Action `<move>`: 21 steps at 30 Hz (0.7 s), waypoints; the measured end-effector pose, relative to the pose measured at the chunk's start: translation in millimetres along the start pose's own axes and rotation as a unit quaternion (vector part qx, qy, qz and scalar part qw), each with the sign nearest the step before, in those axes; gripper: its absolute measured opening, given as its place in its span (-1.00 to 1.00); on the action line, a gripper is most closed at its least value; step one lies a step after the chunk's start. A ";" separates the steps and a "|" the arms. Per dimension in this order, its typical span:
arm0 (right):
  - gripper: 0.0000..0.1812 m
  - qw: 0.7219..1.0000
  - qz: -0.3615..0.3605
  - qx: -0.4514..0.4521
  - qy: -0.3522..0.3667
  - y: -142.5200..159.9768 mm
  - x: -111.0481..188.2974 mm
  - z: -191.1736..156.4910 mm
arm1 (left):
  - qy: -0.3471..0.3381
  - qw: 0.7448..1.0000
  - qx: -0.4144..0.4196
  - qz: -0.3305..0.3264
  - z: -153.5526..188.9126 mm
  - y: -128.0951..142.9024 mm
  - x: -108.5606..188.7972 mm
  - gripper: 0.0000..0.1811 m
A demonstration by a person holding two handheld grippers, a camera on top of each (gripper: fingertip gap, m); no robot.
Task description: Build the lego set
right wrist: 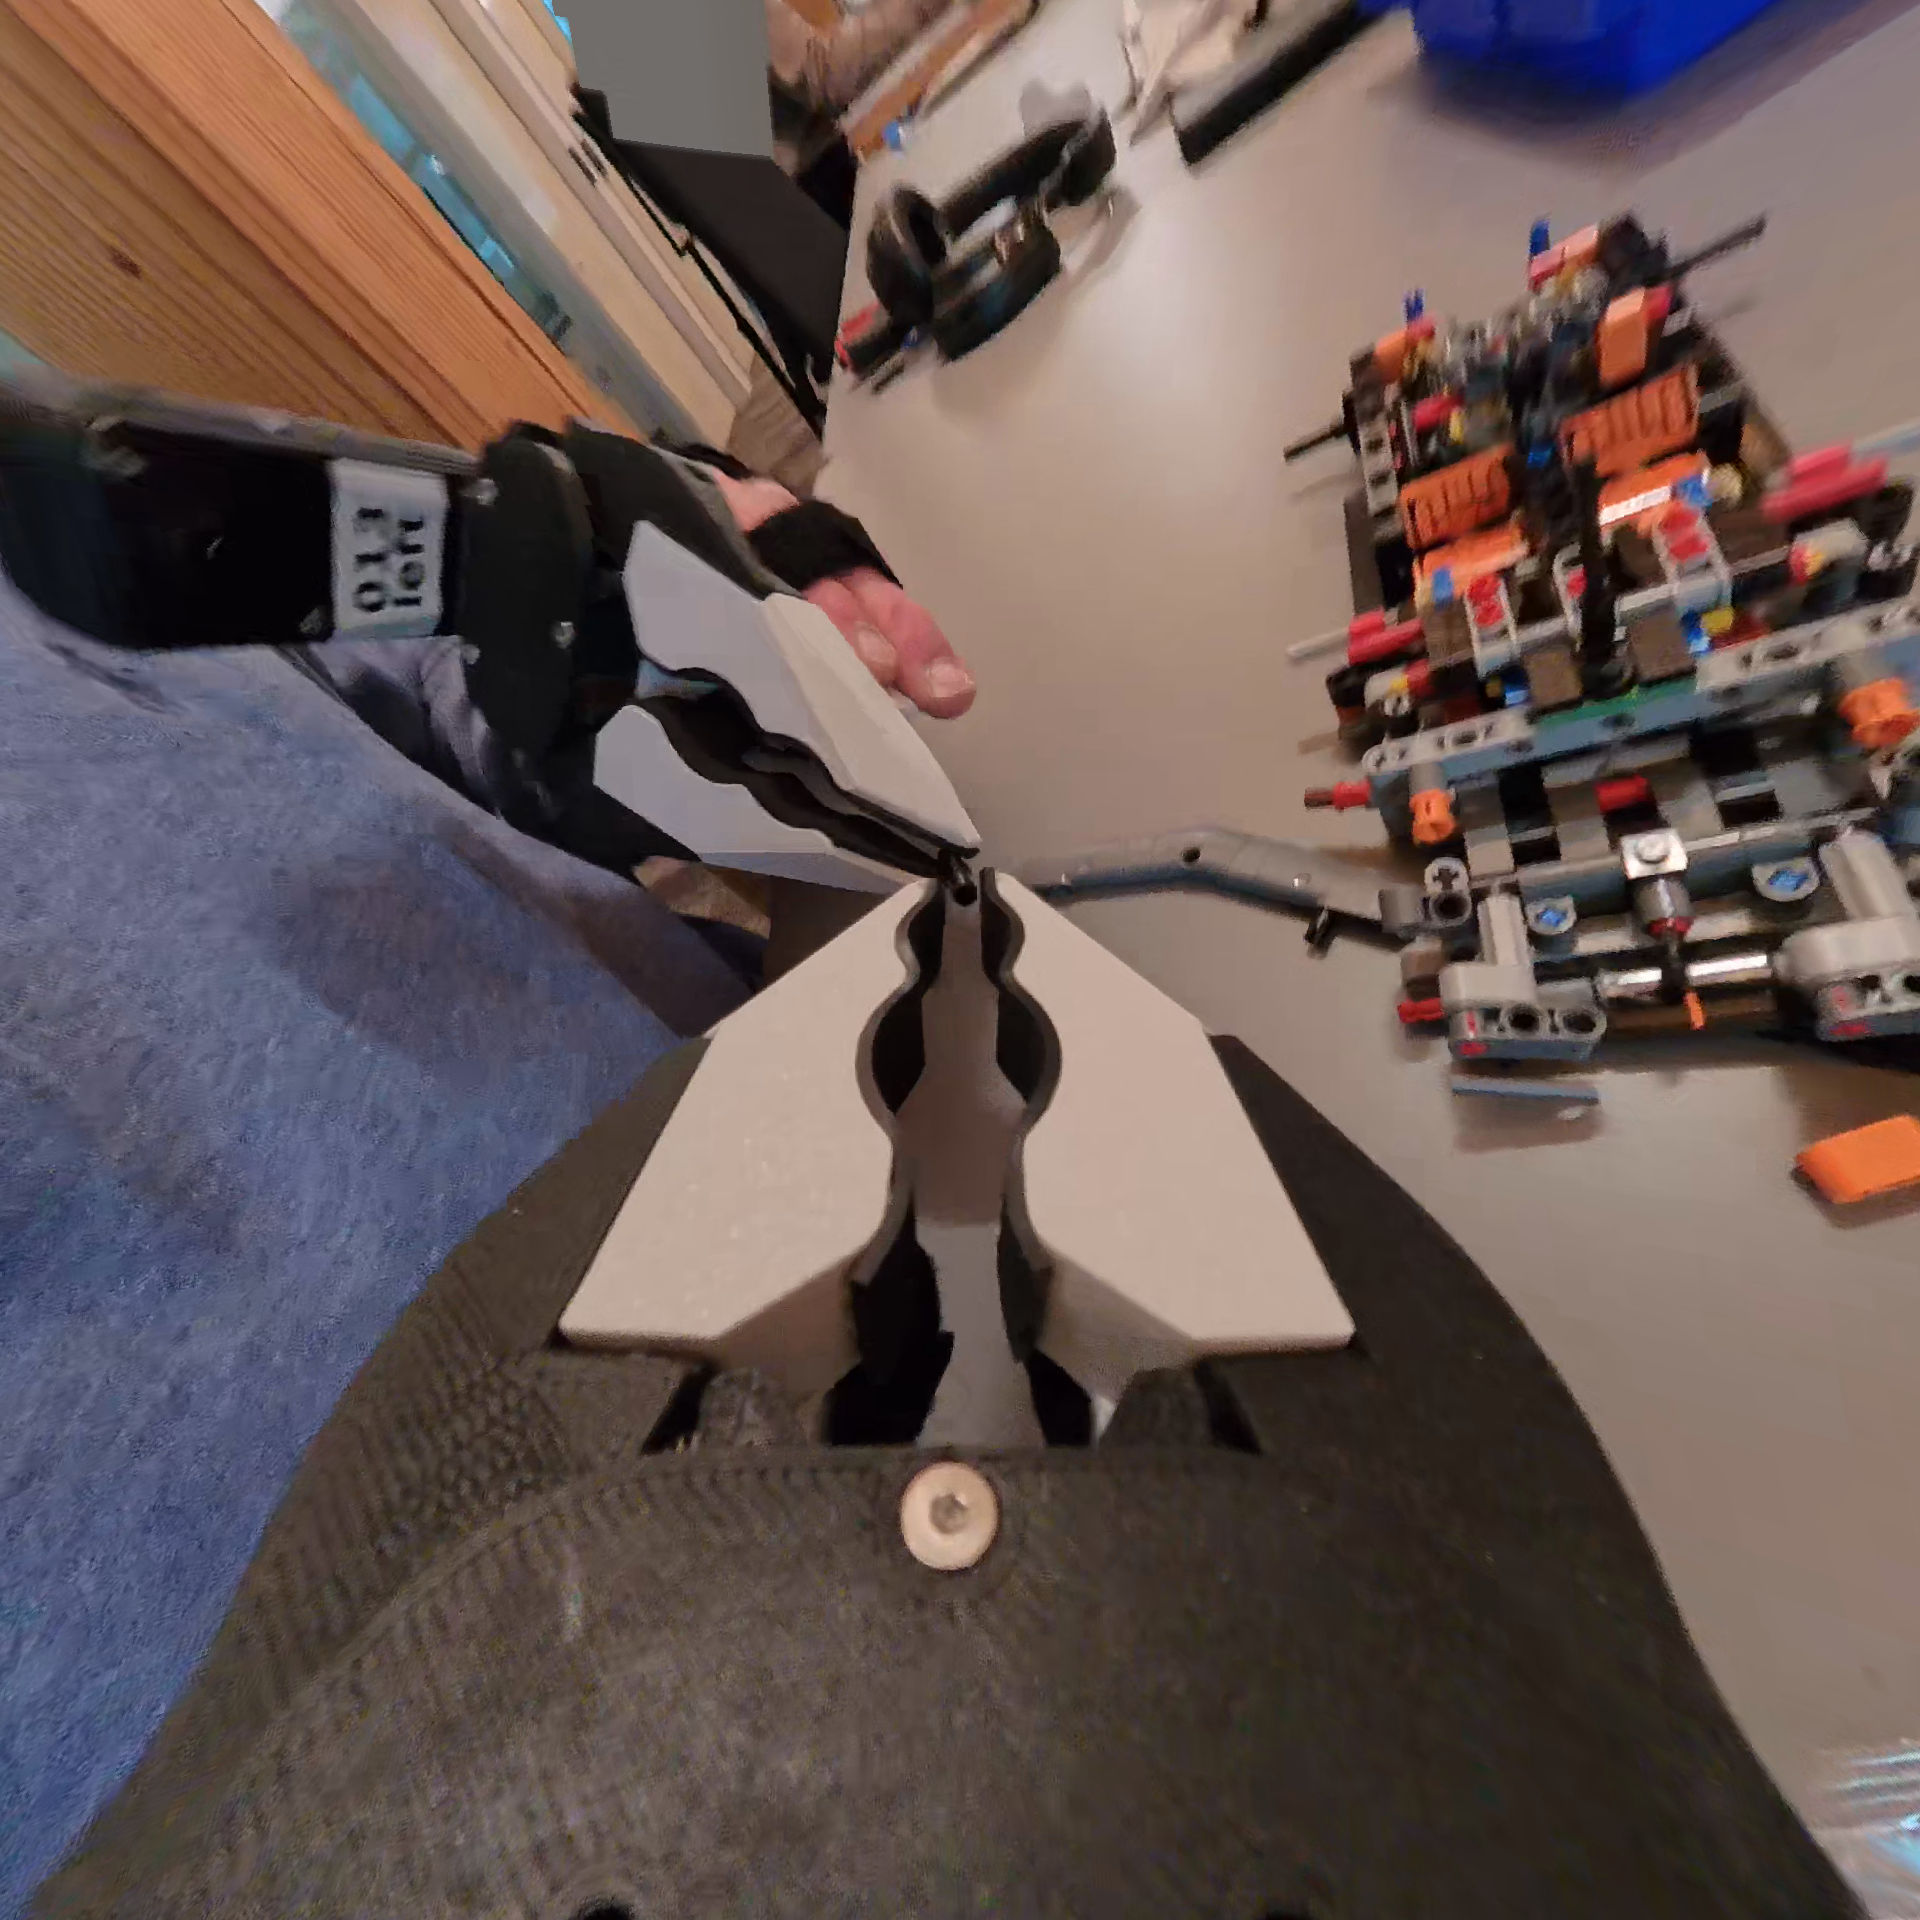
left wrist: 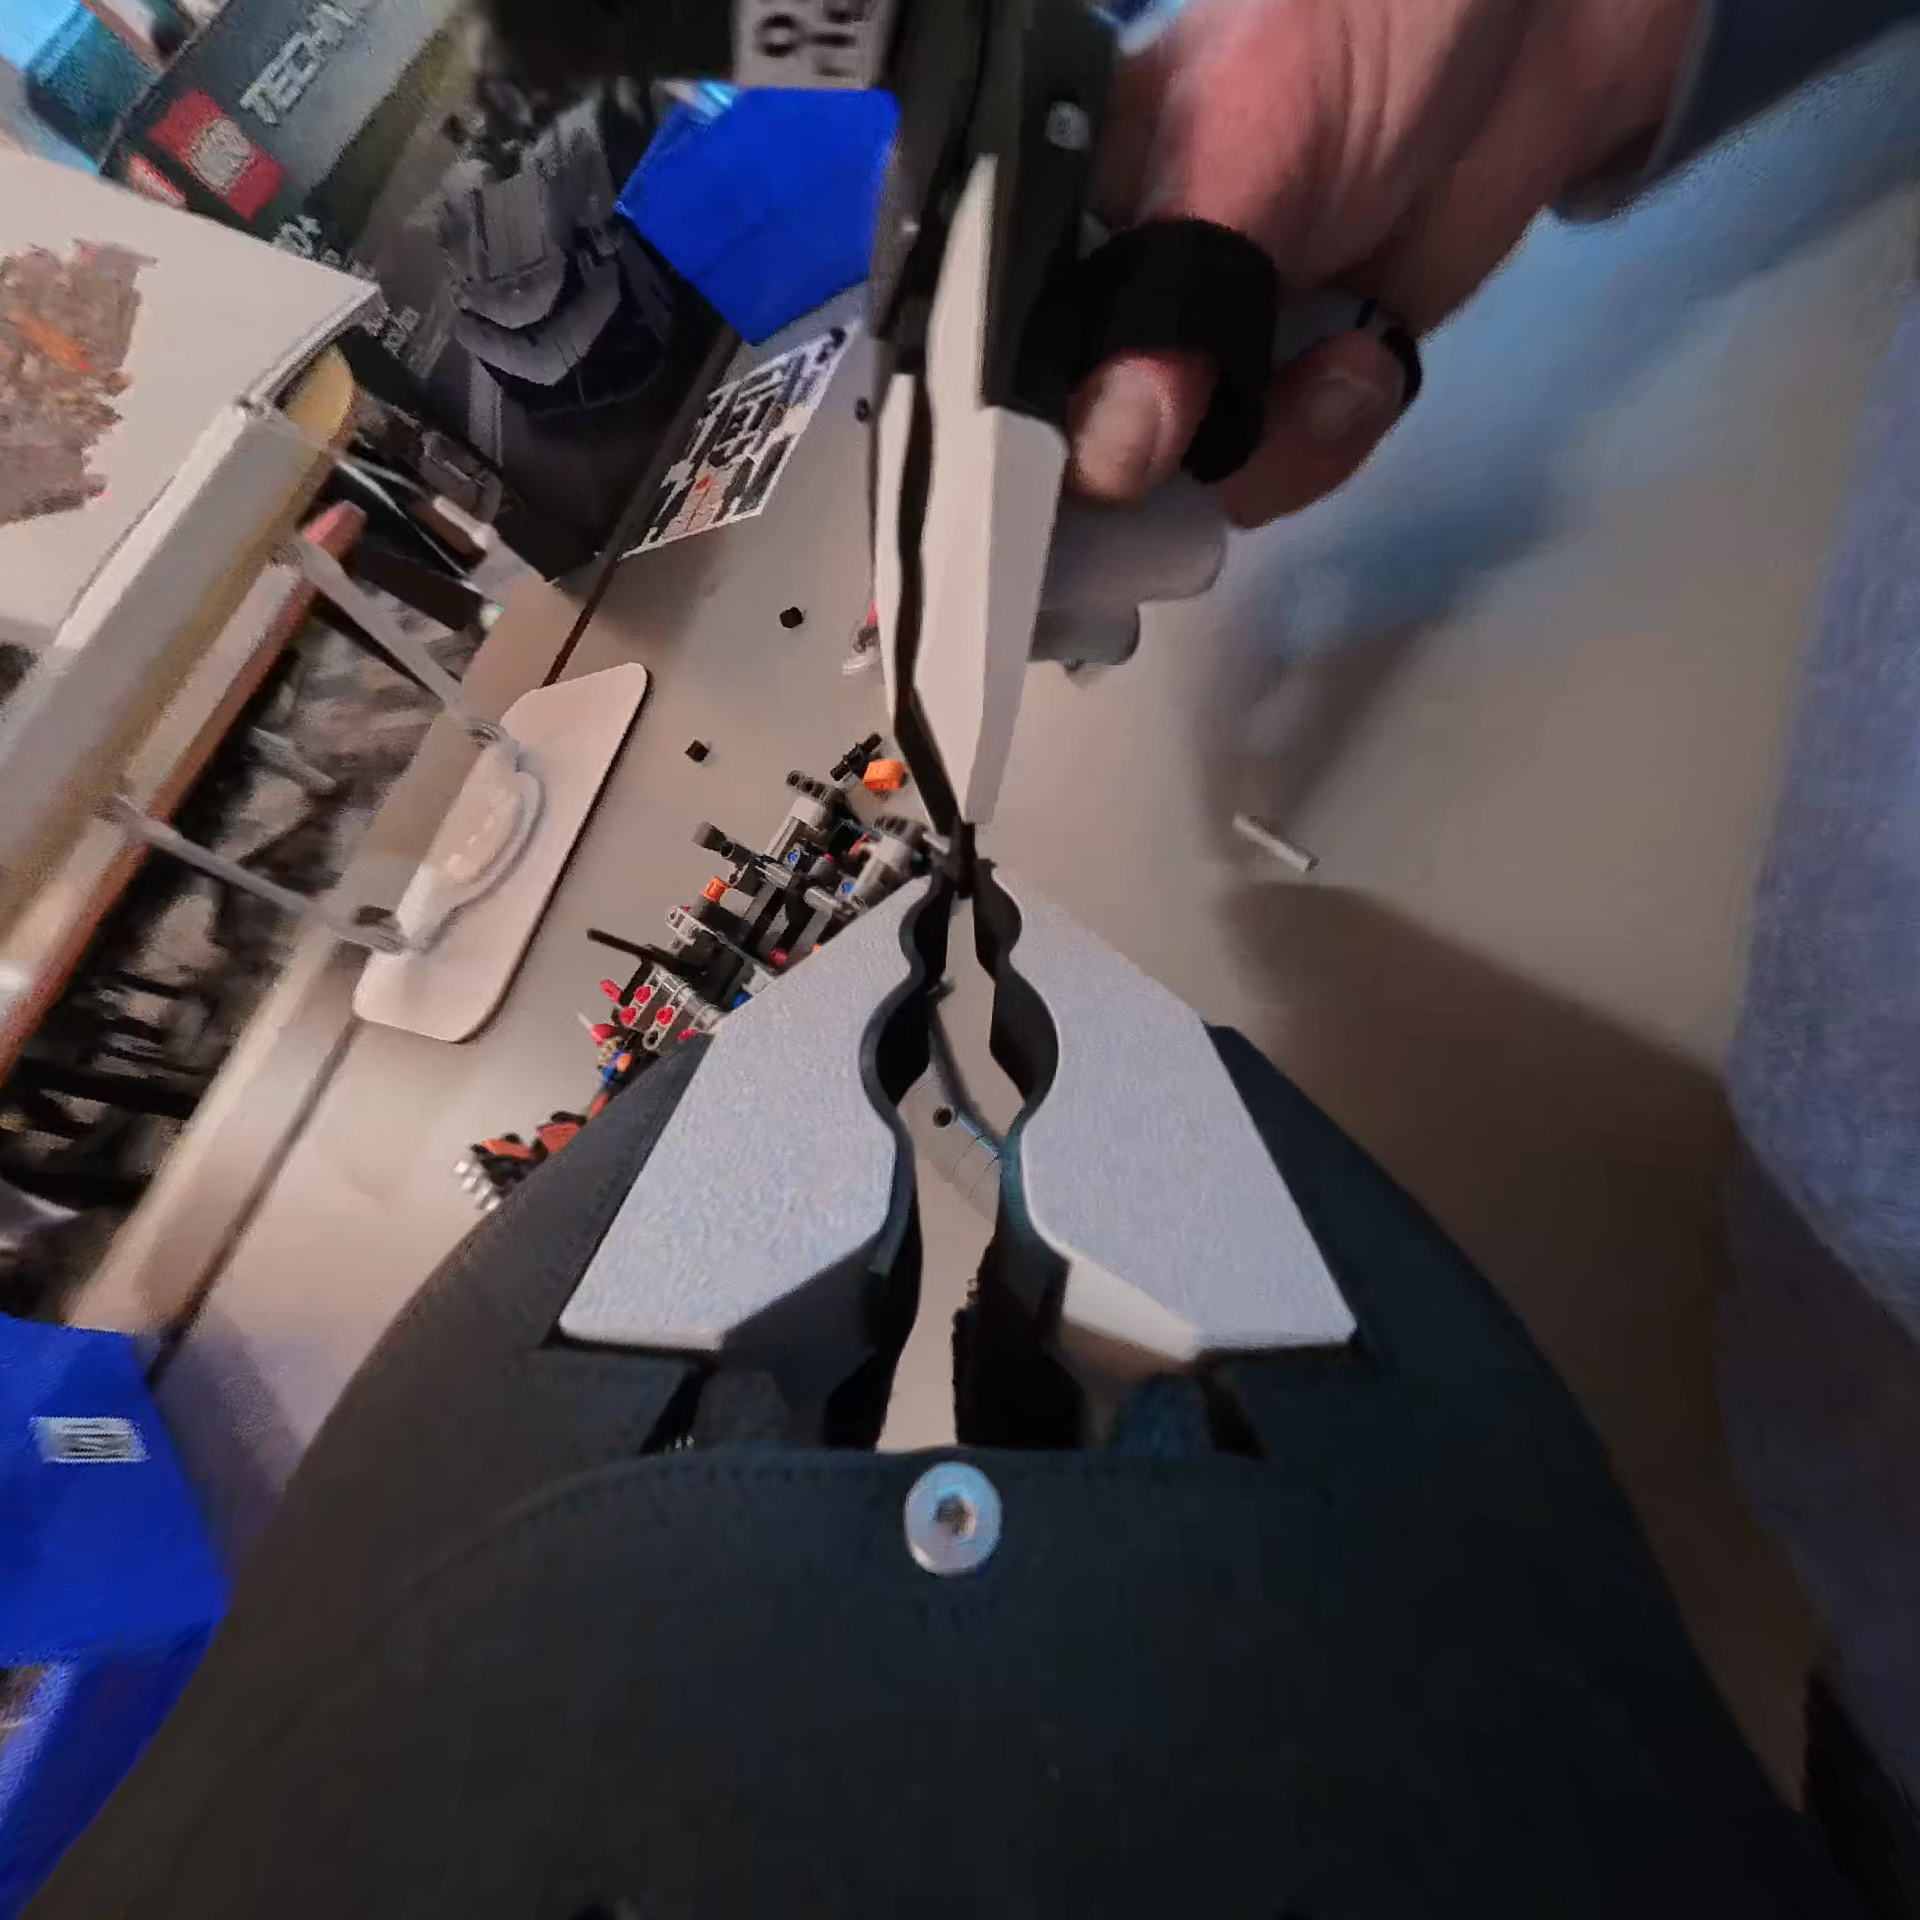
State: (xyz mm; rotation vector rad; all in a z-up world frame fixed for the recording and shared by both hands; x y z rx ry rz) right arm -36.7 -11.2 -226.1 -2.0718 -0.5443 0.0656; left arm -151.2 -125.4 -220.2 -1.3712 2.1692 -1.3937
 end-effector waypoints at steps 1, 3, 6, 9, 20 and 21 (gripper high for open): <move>-0.90 1.000 0.013 0.008 -0.003 -1.8 1.2 -2.0 | -0.001 0.999 0.038 0.015 -4.2 -0.8 1.3 -0.97; -0.86 0.999 0.022 0.024 -0.001 -3.0 2.0 -4.7 | -0.001 0.995 0.089 0.042 -10.7 -1.7 3.6 -0.97; -0.88 0.999 0.037 0.023 0.000 -4.1 2.2 -6.0 | 0.005 0.994 0.094 0.056 -11.5 -3.8 3.8 -0.97; -0.89 0.999 0.043 0.006 -0.010 -2.6 0.6 -5.2 | -0.002 0.997 0.057 0.045 -7.2 -4.5 2.2 -0.97; -0.98 0.998 0.060 -0.021 -0.024 -1.5 2.3 -3.5 | -0.011 0.998 0.058 0.038 -6.5 -3.9 2.3 -0.96; -0.98 0.998 0.056 -0.013 -0.013 -0.8 3.0 -3.1 | -0.017 0.997 0.069 0.022 -8.8 -0.5 4.2 -0.92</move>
Point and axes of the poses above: each gripper's, where its closed fingertips meet, x back along the fingers, y out of its underside, z = x × y across the jaws, the point moved 9 cm from there along x, back along the fingers, and after that the axes turned 10 degrees about z, right-handed, at the moved point
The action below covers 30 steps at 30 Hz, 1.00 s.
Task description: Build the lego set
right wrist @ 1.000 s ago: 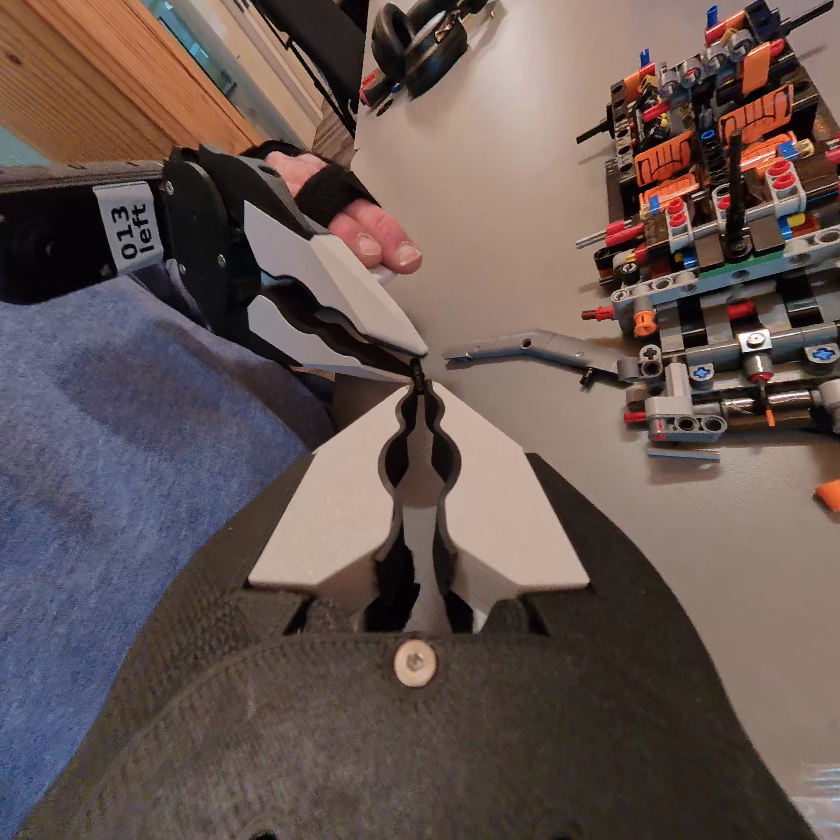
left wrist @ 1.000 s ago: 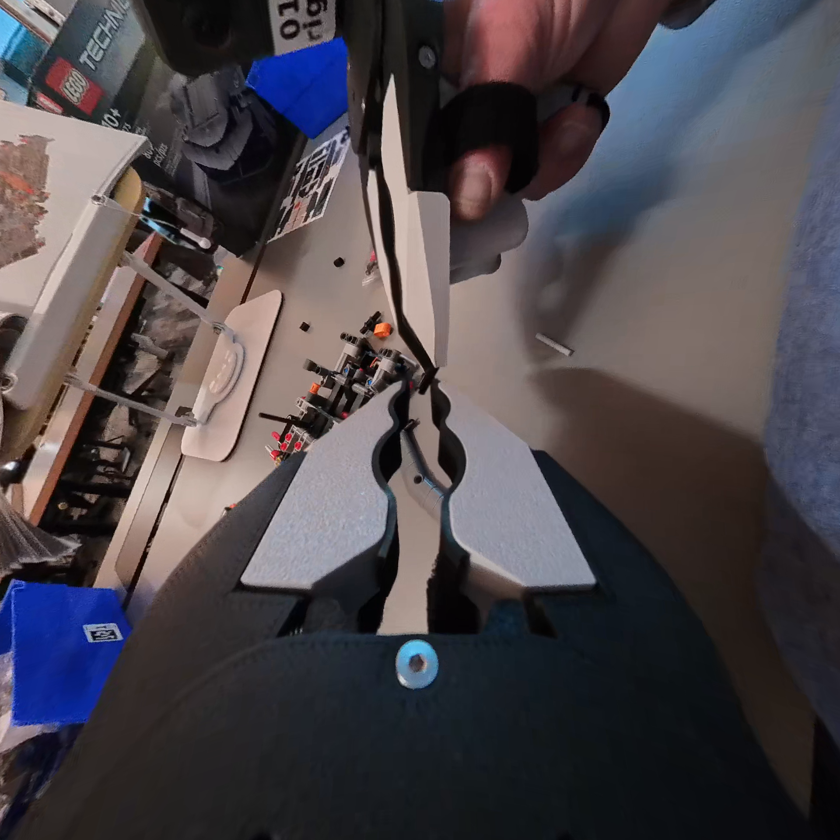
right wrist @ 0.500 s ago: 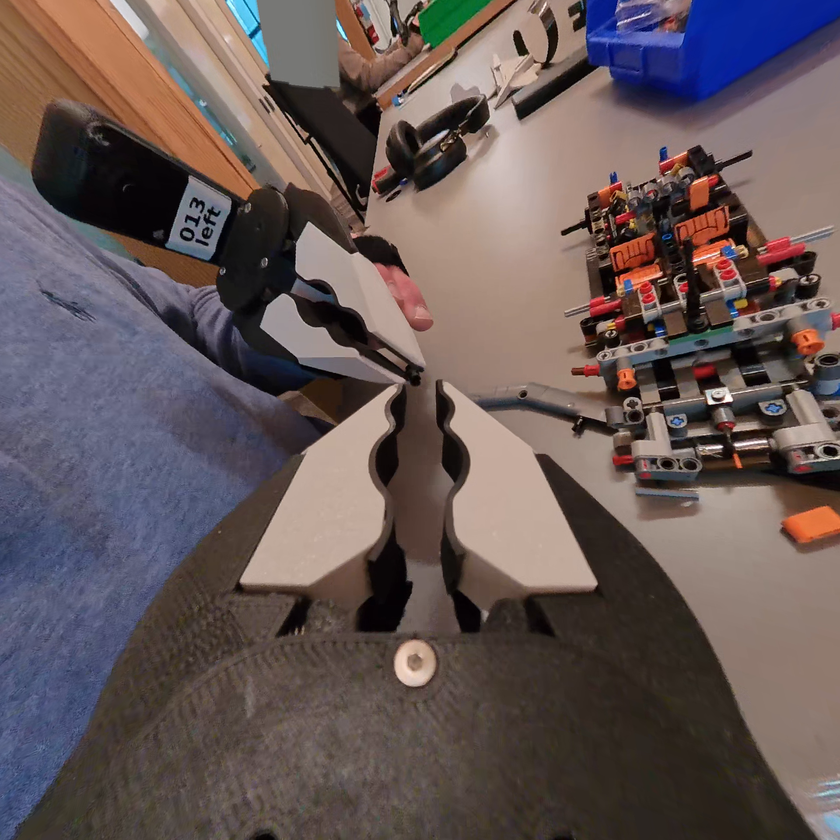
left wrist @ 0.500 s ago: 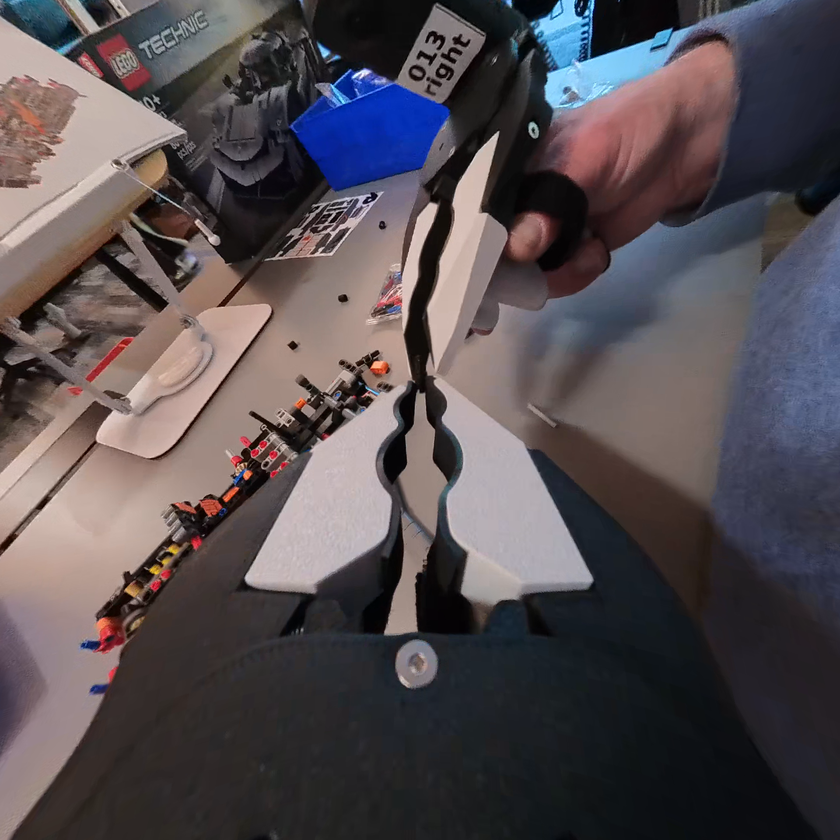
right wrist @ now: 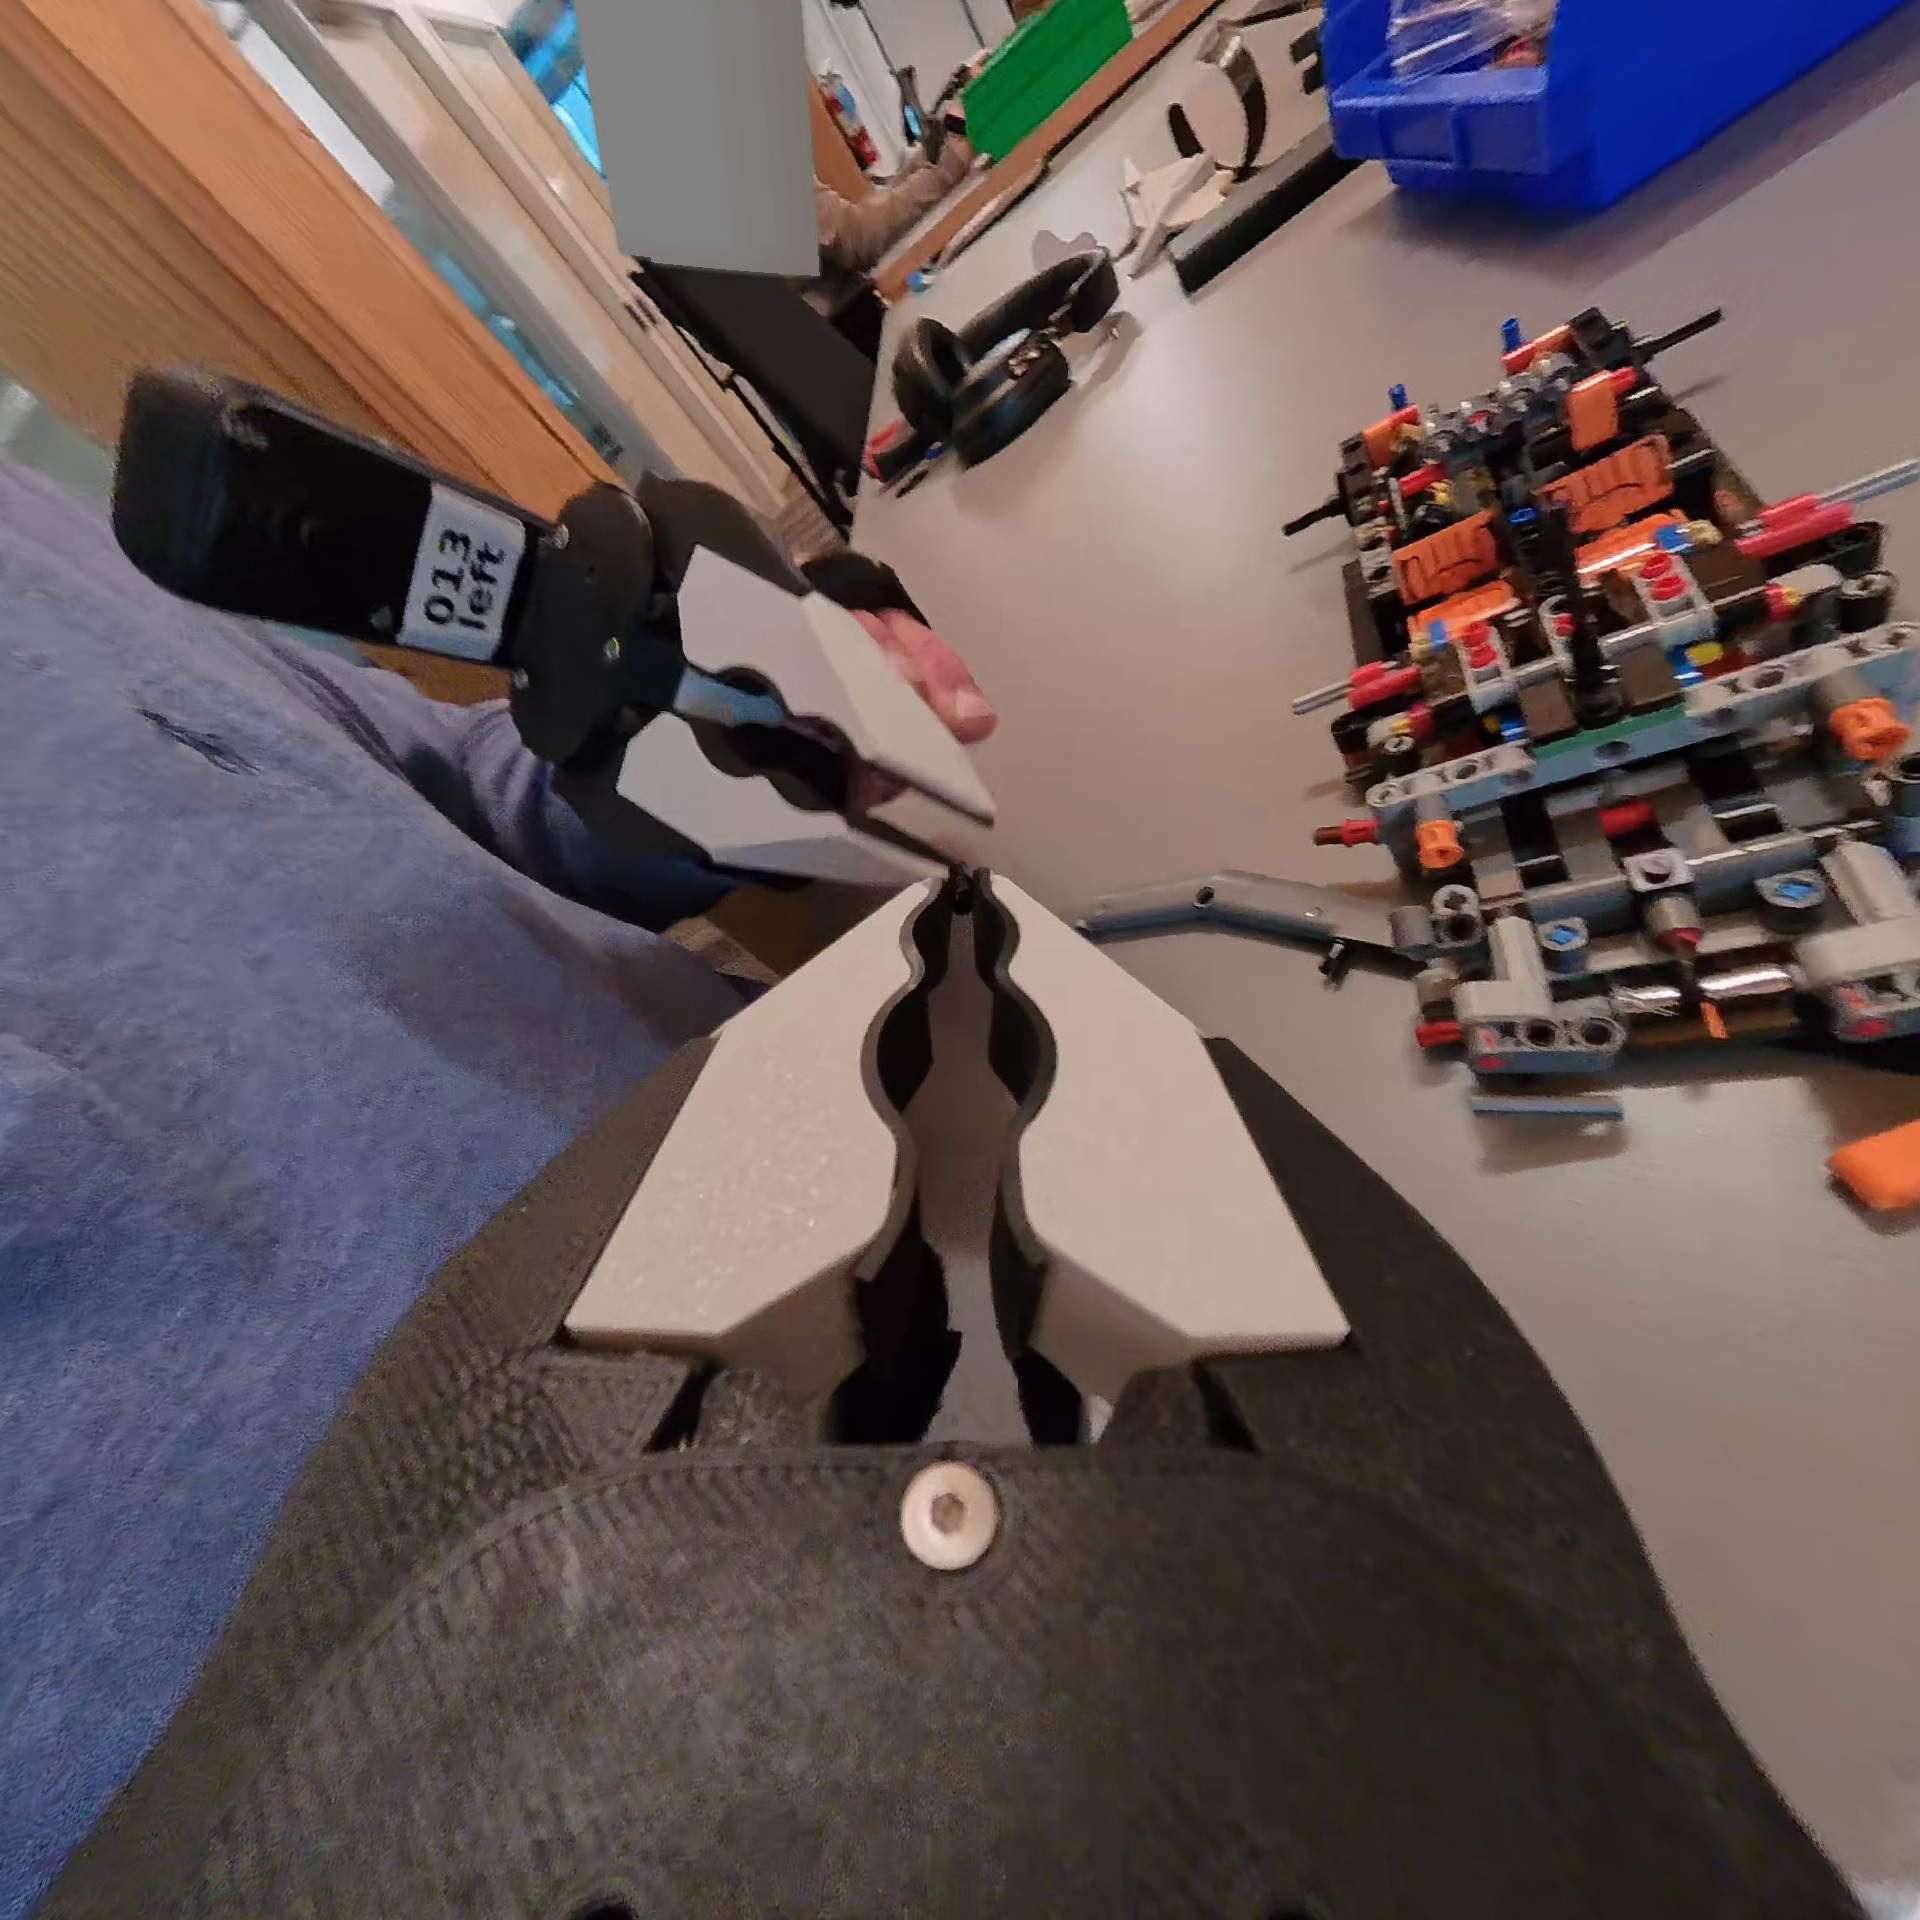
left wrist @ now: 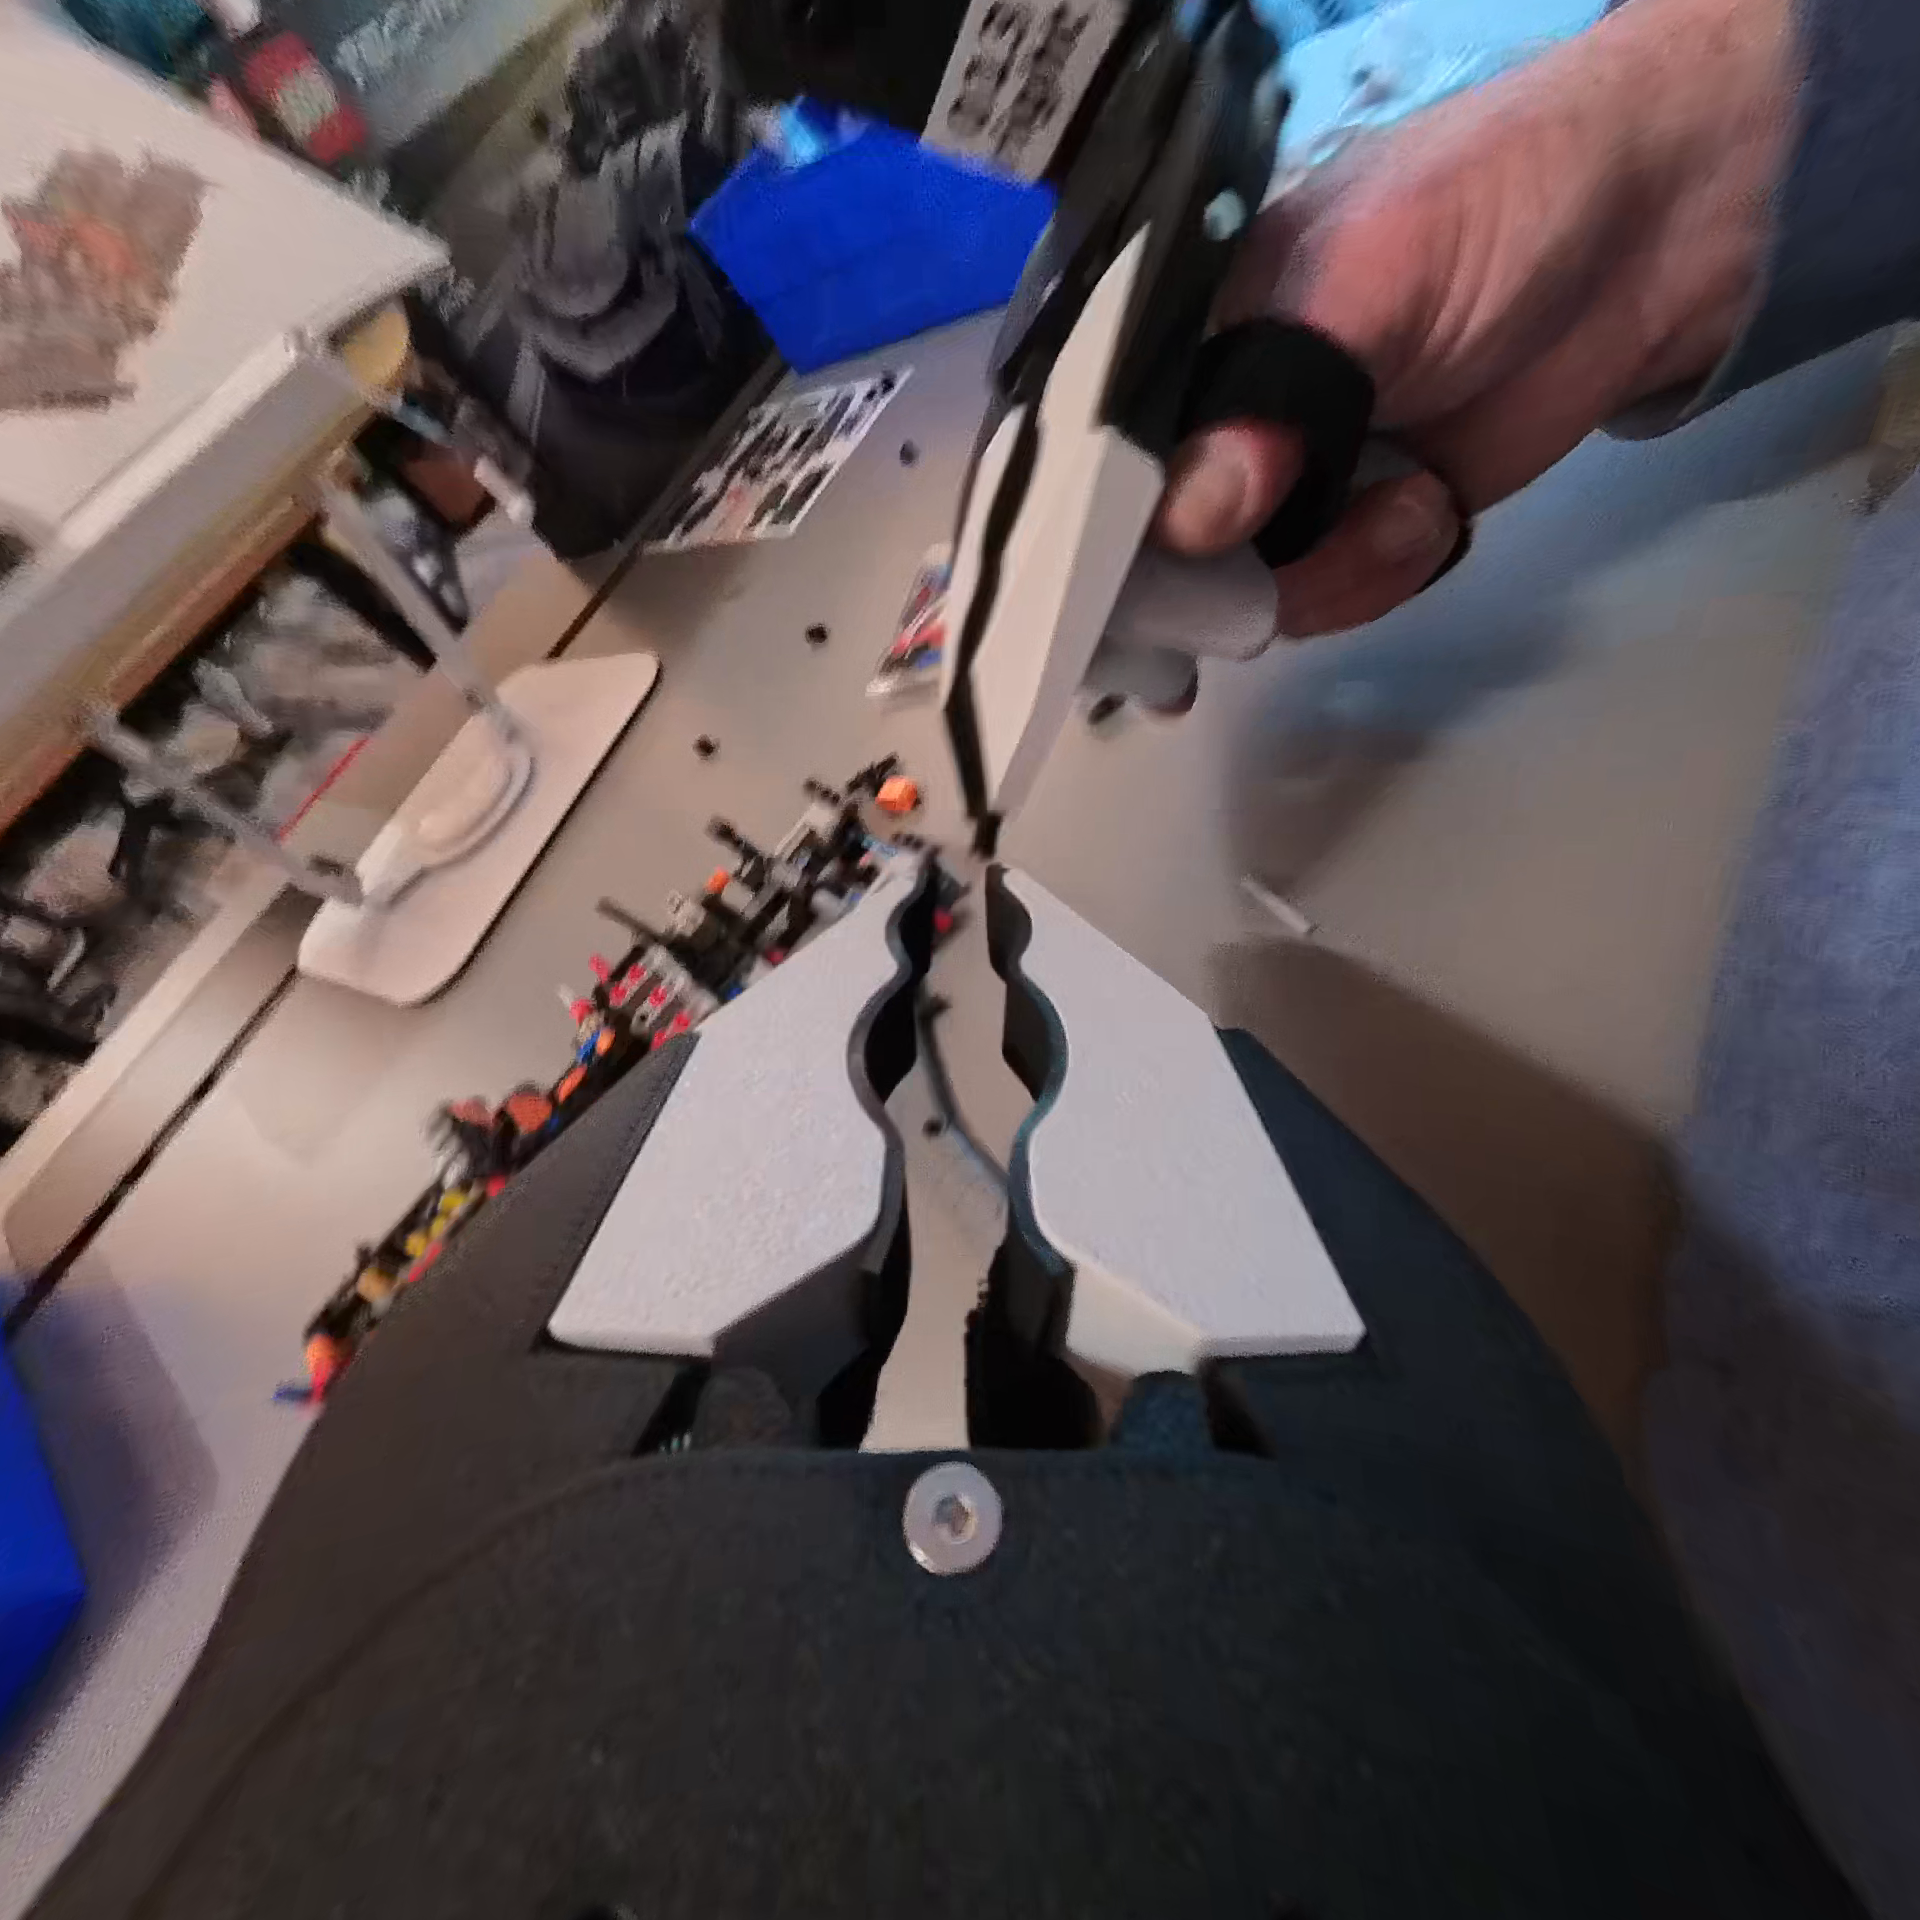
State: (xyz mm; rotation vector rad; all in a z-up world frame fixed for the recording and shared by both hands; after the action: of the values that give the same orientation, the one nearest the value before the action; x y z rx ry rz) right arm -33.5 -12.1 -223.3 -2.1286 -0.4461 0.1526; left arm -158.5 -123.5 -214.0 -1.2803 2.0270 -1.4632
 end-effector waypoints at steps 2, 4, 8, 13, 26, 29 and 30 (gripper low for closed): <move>-0.98 1.000 -0.003 0.011 0.017 0.8 3.5 1.8 | -0.024 0.998 0.042 -0.037 -9.8 10.3 9.4 -0.88; -0.98 0.999 -0.012 0.023 0.029 3.2 5.9 4.5 | -0.039 0.990 0.110 -0.074 -20.1 22.3 17.1 -0.86; -0.98 0.997 -0.037 0.046 0.039 10.1 3.0 6.1 | -0.030 0.962 0.196 -0.185 -32.5 50.4 11.7 -0.83; -0.98 0.995 -0.062 0.065 0.045 17.5 1.1 5.7 | 0.010 0.939 0.254 -0.231 -27.8 61.7 -2.7 -0.83; -0.98 0.994 -0.073 0.077 0.022 20.0 1.9 6.2 | 0.005 0.912 0.341 -0.227 -24.6 55.0 -11.5 -0.72; -0.98 0.994 -0.070 0.082 0.018 18.5 2.5 3.7 | -0.011 0.908 0.340 -0.243 -20.1 55.2 -19.3 -0.72; -0.98 0.994 -0.068 0.083 0.017 18.0 3.0 2.9 | -0.019 0.908 0.336 -0.250 -20.5 55.0 -20.3 -0.76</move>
State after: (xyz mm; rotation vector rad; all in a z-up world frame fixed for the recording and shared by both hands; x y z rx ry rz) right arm -26.9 -17.8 -239.6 -1.9292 -0.5381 0.0716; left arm -187.6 -91.4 -258.4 -1.5206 1.0081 -2.0793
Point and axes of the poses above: each gripper's, where its closed fingertips meet, x back along the fingers, y out of its underside, z = x × y across the jaws, the point moved 9 cm from there along x, back along the fingers, and after that the axes turned 10 degrees about z, right-handed, at the moved point
